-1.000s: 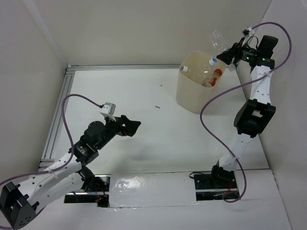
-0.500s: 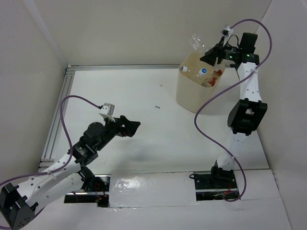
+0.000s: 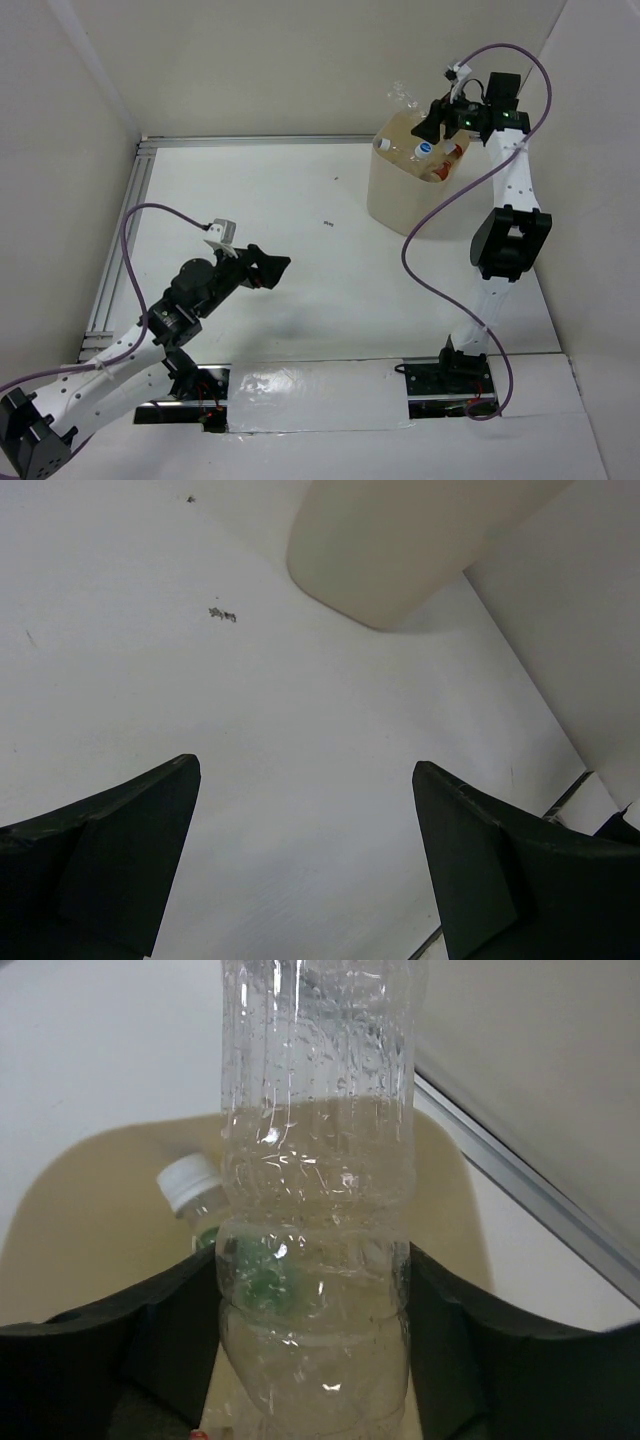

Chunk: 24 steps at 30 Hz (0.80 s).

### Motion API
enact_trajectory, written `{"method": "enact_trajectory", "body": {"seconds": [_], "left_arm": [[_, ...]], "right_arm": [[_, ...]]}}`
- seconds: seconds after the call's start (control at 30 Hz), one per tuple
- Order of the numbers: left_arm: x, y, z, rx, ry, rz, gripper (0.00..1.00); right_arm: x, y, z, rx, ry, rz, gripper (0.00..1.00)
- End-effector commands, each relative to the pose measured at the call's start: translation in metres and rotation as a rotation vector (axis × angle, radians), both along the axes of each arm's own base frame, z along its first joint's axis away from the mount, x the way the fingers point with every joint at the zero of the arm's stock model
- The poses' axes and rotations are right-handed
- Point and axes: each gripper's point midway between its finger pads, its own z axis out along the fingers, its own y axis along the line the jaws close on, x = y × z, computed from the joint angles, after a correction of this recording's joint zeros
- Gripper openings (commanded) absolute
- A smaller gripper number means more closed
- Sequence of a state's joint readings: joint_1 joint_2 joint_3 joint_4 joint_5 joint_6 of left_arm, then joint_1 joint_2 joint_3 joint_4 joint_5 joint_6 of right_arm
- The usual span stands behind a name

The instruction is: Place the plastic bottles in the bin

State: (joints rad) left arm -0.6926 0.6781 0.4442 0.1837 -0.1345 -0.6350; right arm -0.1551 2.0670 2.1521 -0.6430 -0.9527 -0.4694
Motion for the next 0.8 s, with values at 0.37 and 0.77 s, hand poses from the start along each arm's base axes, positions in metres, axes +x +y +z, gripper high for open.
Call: {"method": "enact_trajectory", "body": {"seconds": [0.37,0.77], "left_arm": [[0.007,-0.015,0.014,-0.004,-0.047,-0.041,1.0],[0.019,-0.032,0.04,-0.015,-0.105,-0.081,1.0]], "right_arm": [[-0.021,-0.028,0.054,-0.074,-0.12,-0.073,0.99],[-0.066,-0.067,0.154,-0.088,-0.316,-0.306,0.99]]}}
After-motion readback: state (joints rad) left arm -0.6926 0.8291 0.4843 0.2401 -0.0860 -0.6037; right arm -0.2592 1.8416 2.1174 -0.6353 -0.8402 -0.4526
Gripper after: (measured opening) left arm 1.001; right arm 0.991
